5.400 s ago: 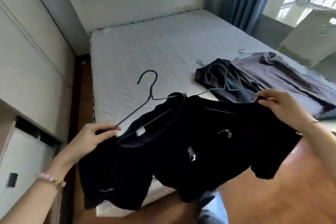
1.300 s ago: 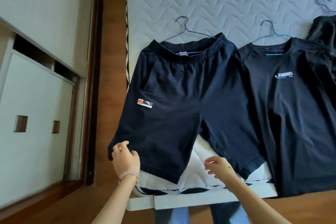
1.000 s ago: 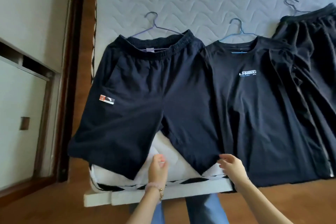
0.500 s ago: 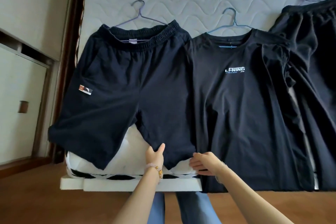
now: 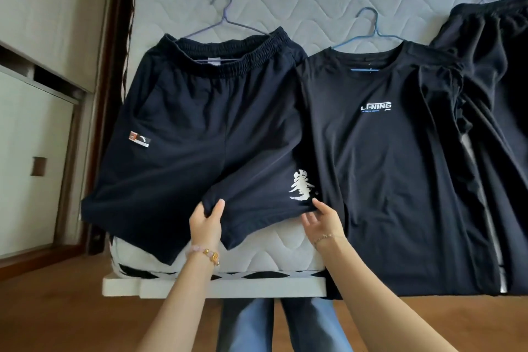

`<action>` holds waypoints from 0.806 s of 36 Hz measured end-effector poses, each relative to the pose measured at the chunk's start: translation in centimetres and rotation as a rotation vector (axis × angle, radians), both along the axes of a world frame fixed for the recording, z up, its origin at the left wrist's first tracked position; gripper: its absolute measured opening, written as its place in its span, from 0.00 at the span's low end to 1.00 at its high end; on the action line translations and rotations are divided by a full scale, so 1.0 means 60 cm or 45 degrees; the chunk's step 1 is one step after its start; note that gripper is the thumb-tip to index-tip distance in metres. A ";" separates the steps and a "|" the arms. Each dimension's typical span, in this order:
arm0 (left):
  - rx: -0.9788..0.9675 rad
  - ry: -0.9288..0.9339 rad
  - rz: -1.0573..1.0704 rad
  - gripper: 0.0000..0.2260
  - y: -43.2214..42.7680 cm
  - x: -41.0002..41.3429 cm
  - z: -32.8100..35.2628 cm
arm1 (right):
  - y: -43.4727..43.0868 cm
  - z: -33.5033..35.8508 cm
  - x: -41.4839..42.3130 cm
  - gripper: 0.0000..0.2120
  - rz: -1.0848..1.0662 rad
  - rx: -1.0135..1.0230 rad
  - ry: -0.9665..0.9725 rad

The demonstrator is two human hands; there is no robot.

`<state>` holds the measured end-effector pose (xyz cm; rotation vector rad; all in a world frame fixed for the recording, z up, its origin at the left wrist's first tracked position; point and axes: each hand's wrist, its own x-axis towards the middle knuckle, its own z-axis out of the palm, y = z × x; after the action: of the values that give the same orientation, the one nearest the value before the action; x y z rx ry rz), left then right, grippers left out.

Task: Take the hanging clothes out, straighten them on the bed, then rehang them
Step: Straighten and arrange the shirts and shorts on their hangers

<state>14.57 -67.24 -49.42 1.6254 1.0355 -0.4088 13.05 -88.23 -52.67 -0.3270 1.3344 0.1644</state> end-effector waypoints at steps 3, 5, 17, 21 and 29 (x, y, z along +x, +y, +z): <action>-0.011 -0.017 0.011 0.20 0.026 0.019 0.004 | -0.003 -0.009 0.008 0.04 -0.076 -0.033 0.018; 0.019 -0.030 0.021 0.20 0.045 0.032 0.009 | -0.006 -0.015 0.010 0.04 -0.054 -0.067 0.019; -0.034 0.017 -0.120 0.16 0.105 0.042 0.023 | 0.001 0.001 0.007 0.09 0.760 -0.298 -0.192; -0.053 0.035 -0.081 0.09 0.110 0.033 0.018 | 0.006 0.003 0.012 0.10 0.969 -0.417 -0.107; -0.079 0.007 -0.083 0.17 0.120 0.038 0.011 | 0.027 -0.007 0.016 0.12 1.203 -0.616 0.024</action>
<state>16.87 -60.04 -48.76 1.6065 0.9667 -0.4843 14.02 -86.64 -53.07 -1.3601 1.1338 0.6321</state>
